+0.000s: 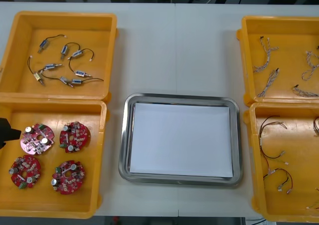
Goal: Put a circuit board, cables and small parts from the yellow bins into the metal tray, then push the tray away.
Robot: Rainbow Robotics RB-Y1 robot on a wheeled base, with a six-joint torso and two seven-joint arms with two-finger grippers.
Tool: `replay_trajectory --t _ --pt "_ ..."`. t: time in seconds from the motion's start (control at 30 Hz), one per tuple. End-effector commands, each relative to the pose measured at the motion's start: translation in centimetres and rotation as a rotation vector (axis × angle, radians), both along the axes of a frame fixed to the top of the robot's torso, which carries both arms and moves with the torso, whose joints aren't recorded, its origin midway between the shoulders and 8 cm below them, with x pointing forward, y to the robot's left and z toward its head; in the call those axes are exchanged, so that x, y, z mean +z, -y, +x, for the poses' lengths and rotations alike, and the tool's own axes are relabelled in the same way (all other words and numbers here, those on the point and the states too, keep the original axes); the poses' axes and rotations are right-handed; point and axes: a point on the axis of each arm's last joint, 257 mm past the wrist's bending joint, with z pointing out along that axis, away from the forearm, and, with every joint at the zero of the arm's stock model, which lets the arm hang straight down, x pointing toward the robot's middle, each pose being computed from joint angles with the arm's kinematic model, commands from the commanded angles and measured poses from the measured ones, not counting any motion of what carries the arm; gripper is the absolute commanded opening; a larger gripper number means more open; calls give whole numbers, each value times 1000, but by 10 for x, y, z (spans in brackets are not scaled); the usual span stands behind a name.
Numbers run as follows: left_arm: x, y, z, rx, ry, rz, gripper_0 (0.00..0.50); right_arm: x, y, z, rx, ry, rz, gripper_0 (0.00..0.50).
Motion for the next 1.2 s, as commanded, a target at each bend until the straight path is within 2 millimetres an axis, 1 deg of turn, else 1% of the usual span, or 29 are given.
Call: replay_trajectory --t 0.03,0.2,0.27,0.3,0.37,0.5,0.6,0.8,0.93,1.07,1.2 --pt "3 -7 -8 -29 21 32 500 -23 -2 -6 -82 0 56 500" --pt "-5 -10 -13 -15 22 17 500 -33 -1 -3 -105 5 71 500" --pt "-13 -16 -20 -2 14 18 500 -40 0 -2 -125 8 87 500" --pt "-13 -16 -20 -2 14 18 500 -40 0 -2 -125 8 87 500" --pt "-19 -20 -24 9 13 19 500 -46 0 2 -141 23 103 500" --pt "-26 -25 -28 18 12 27 500 -49 1 4 -160 32 112 500" --pt "-32 -28 -35 23 -3 27 500 -55 3 4 -208 36 135 500" --pt "-45 -30 -47 27 -37 24 500 -62 0 7 -274 36 170 500" --pt "-54 -29 -49 13 -33 29 500 -67 -1 6 -308 28 180 500" --pt "-62 -27 -49 -10 -17 36 500 -75 4 10 -322 33 187 500" --pt "-69 -27 -51 -50 -10 64 500 -78 12 20 -328 53 189 500"
